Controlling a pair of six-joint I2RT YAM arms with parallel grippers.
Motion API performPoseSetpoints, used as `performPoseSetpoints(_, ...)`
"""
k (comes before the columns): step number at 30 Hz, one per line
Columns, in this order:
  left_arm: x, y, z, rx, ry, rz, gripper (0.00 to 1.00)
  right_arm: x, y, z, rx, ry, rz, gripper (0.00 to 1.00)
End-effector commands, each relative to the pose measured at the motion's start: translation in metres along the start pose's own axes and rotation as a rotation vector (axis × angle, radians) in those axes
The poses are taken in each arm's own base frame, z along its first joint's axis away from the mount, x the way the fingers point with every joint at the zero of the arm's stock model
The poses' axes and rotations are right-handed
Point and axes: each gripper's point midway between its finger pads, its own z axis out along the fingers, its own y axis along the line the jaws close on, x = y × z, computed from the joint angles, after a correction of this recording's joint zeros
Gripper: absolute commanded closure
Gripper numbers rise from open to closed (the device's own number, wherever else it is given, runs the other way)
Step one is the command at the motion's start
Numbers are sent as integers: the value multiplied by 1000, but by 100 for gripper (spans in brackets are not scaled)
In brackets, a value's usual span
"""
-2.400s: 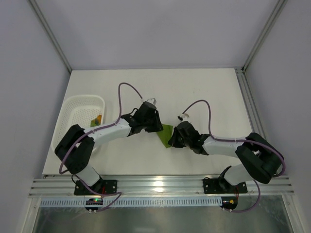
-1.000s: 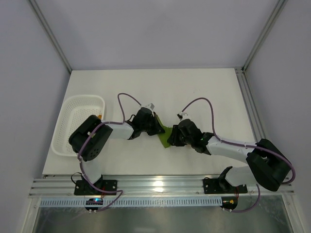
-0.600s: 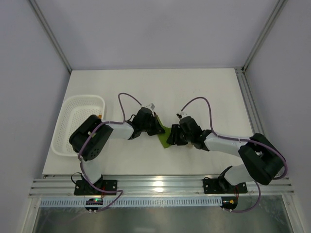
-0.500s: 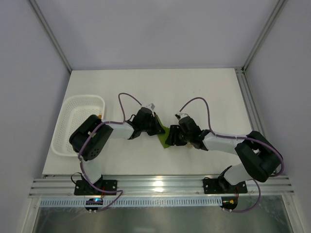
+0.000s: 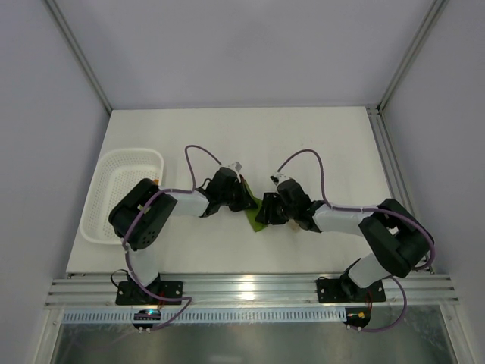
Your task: Place the utensils on the paper napkin and roll it up
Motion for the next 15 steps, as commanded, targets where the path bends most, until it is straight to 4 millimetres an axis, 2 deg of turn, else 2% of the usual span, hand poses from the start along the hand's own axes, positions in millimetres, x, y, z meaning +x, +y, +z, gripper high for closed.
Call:
performPoseSetpoints(1,13,18,3,-60,51,7,100,9,-23,6,94,39,-21,57)
performPoseSetpoints(5,12,17,2,-61,56,11,100,10,-23,9,94,49,-27,60)
performPoseSetpoints(15,12,16,-1,-66,64,30,100,14,-15,13,45,60,4,82)
